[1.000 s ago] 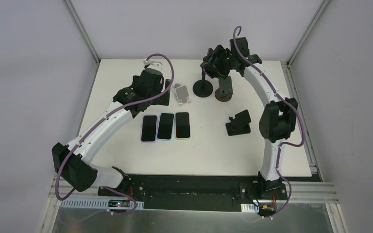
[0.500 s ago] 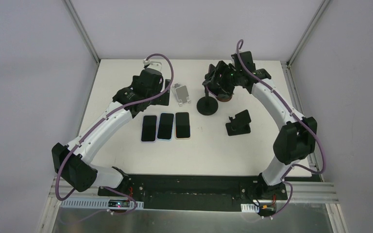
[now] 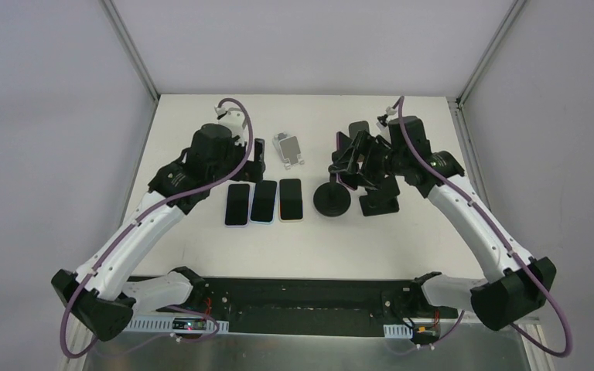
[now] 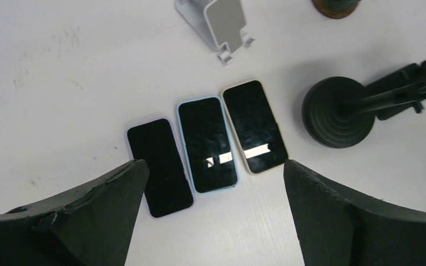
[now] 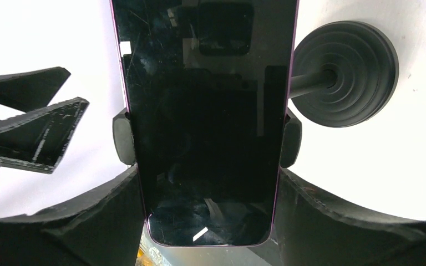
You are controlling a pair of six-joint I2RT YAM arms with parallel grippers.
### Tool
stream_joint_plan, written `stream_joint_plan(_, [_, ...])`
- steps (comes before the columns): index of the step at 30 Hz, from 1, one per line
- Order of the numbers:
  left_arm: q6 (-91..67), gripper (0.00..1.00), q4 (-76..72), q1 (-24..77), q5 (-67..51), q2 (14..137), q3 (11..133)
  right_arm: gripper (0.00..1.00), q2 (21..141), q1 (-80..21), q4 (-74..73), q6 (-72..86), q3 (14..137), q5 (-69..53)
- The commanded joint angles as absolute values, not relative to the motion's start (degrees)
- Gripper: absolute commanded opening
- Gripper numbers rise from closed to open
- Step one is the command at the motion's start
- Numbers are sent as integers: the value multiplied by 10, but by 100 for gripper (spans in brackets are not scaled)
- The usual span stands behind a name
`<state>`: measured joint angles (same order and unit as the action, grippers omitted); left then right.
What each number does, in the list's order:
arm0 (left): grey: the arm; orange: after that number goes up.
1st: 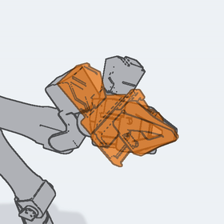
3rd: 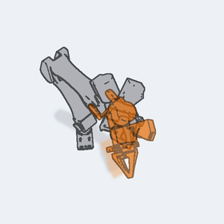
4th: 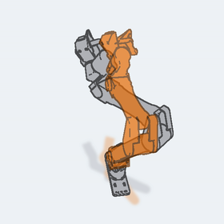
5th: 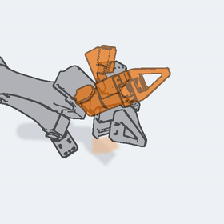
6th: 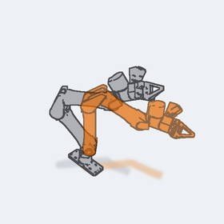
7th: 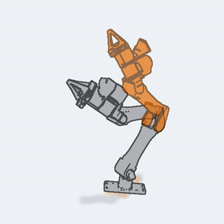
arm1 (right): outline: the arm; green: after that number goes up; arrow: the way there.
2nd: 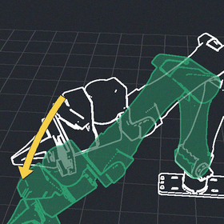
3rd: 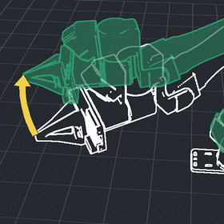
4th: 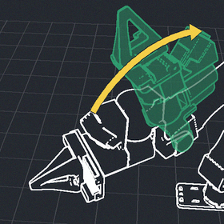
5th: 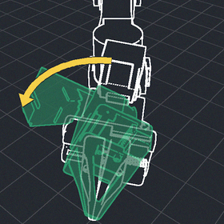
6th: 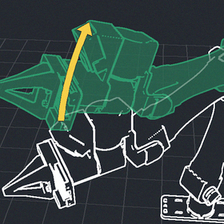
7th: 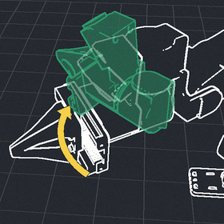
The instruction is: Remove the phone from the phone stand
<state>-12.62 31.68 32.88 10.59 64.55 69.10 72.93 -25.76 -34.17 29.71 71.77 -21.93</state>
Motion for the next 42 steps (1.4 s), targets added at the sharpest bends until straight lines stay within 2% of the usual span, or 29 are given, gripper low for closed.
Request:
stream_joint_plan(1, [-118, 96, 297, 324, 14, 588, 667, 0, 653, -278, -306, 304, 694, -262])
stream_joint_plan(4, [-119, 92, 288, 328, -45, 560, 644, 0, 625, -295, -296, 326, 667, -284])
stream_joint_plan(8, [-123, 93, 249, 353, -60, 519, 592, 0, 595, -314, -277, 348, 630, -305])
stream_joint_plan(11, [-104, 98, 209, 401, -45, 490, 554, 0, 583, -319, -237, 376, 590, -323])
stream_joint_plan(17, [-47, 99, 169, 521, -3, 484, 523, 0, 572, -339, -245, 376, 567, -309])
stream_joint_plan(20, [-53, 99, 116, 531, -8, 483, 492, 0, 566, -345, -255, 365, 565, -302])
stream_joint_plan(23, [-48, 98, 22, 539, -13, 470, 436, 10, 567, -346, -265, 356, 564, -303])
stream_joint_plan(26, [-19, 96, 2, 548, 17, 471, 421, 14, 570, -347, -279, 350, 564, -303])
stream_joint_plan(30, [8, 96, 2, 548, 13, 484, 419, 15, 572, -347, -277, 354, 558, -306])
stream_joint_plan(42, [47, 97, -182, 549, -107, 551, 374, 13, 580, -347, -269, 365, 546, -312])
